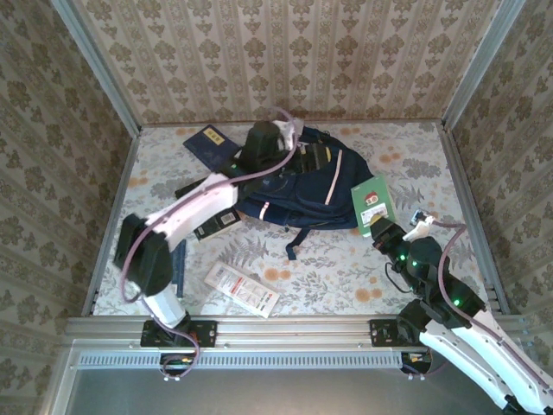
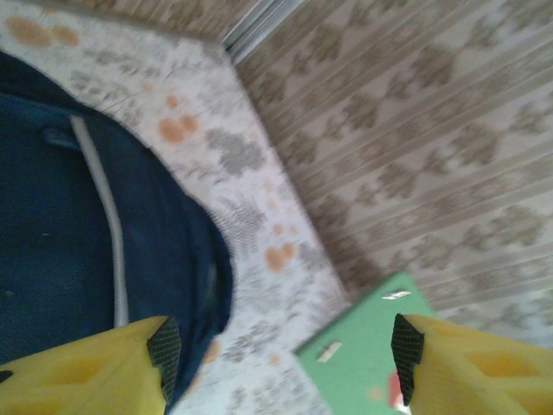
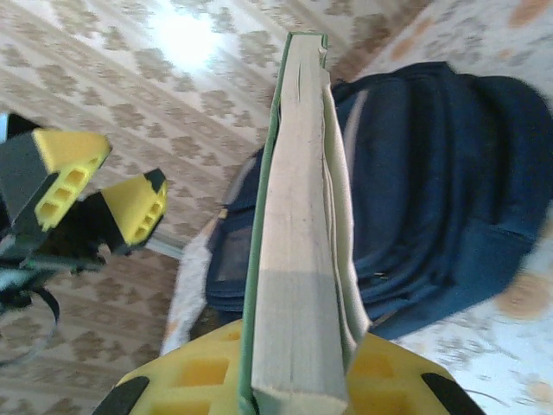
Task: Pack the student bag
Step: Pass the book, then open the student bag at the top-center of the table.
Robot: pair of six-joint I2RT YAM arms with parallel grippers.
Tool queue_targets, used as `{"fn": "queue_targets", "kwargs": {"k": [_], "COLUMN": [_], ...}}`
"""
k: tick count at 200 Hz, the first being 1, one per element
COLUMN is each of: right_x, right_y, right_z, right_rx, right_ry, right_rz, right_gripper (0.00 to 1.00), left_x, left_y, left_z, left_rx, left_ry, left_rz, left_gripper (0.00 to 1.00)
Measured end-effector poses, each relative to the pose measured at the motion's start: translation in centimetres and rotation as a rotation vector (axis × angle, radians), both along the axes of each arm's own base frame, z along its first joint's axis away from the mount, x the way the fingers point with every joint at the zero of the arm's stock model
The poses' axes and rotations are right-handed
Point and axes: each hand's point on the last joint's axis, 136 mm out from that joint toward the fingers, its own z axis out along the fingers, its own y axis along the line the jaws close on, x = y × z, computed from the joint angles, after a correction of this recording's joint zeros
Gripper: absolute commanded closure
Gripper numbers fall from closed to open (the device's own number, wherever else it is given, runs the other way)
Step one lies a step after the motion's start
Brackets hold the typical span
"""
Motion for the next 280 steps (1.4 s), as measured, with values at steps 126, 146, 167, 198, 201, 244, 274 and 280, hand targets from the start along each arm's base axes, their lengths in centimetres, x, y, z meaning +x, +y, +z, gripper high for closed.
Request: {"fn": "queue_targets", "kwargs": {"k": [126, 146, 167, 198, 201, 244, 274, 280], "right_x": [-2.2, -2.1, -1.8, -1.6, -1.6, -1.6, -1.8, -1.9], "right_y": [-2.6, -2.4, -1.9, -1.5, -1.5, -1.4, -1.5, -1.5], "right_z": [-3.9, -5.4, -7.0, -7.4, -7.4, -6.9, -6.3, -6.3], "right_rx": [-0.212, -0.229, -0.239, -0.225, -0.222, -0.196, -0.169, -0.165], "right_ry": [0.150, 0.188, 0.228, 0.240, 0.238, 0.219, 0.197, 0.197], "right_rz": [-0.014, -0.005, 0.009, 0.025, 0.026, 0.031, 0.031, 0.029], "right_gripper": [1.00, 1.00, 1.00, 1.00, 1.00, 1.00, 1.00, 1.00], "left_x": [4.2, 3.6, 3.2, 3.2, 3.2, 3.4, 4.4, 4.5], "left_y": [-6.0, -6.6, -7.1, -7.7, -7.7, -7.8, -7.7, -7.7], "left_z": [-15.1, -15.0, -15.4, -16.1, -16.3, -17.4, -17.4, -17.5], "left_rx": [0.246, 0.244, 0.252, 0.267, 0.270, 0.305, 0.343, 0.353], "left_ry": [0.179, 0.173, 0.171, 0.176, 0.177, 0.192, 0.173, 0.168], "left_rz": [-0.193, -0.212, -0.227, -0.238, -0.239, -0.232, -0.209, -0.211], "left_gripper": [0.70, 0.72, 0.70, 0.63, 0.62, 0.65, 0.92, 0.99]}}
